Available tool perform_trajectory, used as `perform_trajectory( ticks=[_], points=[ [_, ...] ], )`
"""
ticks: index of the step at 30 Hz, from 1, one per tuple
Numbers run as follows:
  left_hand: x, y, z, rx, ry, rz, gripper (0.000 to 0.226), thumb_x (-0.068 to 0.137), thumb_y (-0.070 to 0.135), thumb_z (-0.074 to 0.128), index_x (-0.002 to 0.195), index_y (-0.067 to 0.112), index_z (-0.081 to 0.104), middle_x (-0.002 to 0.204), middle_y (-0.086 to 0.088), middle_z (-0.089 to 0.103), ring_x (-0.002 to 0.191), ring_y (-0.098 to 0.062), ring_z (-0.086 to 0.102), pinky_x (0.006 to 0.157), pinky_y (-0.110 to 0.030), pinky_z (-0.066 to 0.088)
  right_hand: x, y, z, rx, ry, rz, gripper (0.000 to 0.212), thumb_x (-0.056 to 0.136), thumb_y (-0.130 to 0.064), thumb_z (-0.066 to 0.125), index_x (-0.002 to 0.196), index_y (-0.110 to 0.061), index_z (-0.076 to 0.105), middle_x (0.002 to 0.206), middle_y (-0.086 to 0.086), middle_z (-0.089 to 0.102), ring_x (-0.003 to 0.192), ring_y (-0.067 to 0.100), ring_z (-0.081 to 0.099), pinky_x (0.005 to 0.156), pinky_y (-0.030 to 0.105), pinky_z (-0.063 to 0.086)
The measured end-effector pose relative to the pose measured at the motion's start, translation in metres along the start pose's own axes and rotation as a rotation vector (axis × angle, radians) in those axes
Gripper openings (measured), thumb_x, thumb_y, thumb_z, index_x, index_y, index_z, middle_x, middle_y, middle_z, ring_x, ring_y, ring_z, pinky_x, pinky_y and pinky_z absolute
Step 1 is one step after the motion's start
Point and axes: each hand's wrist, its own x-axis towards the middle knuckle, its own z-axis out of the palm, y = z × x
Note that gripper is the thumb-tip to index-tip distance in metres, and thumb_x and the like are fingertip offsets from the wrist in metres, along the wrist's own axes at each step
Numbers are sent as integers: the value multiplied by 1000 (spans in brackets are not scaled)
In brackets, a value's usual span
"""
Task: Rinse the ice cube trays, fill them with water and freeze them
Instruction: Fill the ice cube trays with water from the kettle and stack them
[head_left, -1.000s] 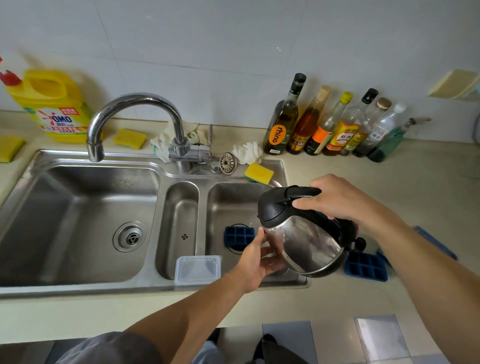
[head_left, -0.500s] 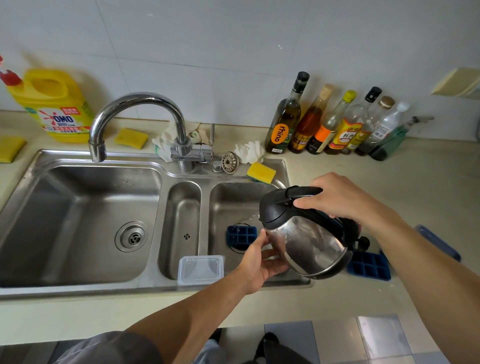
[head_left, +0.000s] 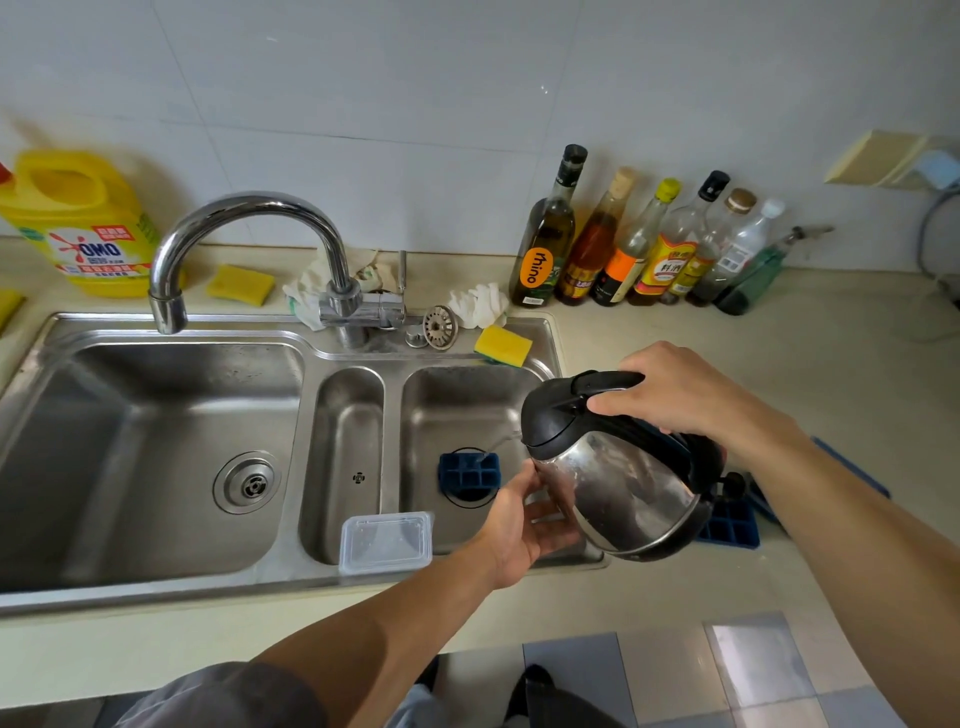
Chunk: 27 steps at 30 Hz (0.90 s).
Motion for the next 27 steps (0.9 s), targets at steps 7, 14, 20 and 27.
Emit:
perform_trajectory(
  ticks=[7, 14, 20, 27],
  points=[
    [1, -5, 9, 33, 10, -10, 54, 100, 53, 52, 124, 8, 68, 119, -23, 71, 115, -41, 67, 96, -58, 55, -3, 10, -5, 7, -8, 15, 32, 82, -45, 78, 72, -16, 70, 41, -10, 56, 34, 3, 51, 36, 15, 33],
    [0, -7, 13, 40, 10, -15, 51, 99, 52, 53, 119, 9, 70, 116, -23, 72, 115, -42, 67, 94, -57, 56, -6, 15, -6, 12, -13, 33, 33, 84, -44, 77, 72, -14, 68, 40, -9, 54, 33, 4, 48, 40, 19, 35],
    [-1, -8, 12, 51, 3, -27, 51, 100, 51, 53, 122, 9, 68, 117, -24, 72, 113, -42, 68, 94, -57, 57, -9, 17, -7, 15, -26, 22, 32, 85, -43, 76, 71, -15, 68, 42, -8, 55, 34, 3, 50, 41, 19, 35],
    [-1, -4, 12, 73, 5, -23, 51, 100, 51, 54, 123, 8, 68, 117, -24, 71, 112, -42, 68, 97, -60, 54, -9, 21, -7, 50, -14, 1, 31, 85, -41, 77, 70, -16, 67, 45, -6, 57, 36, 3, 51, 39, 16, 35]
  ],
)
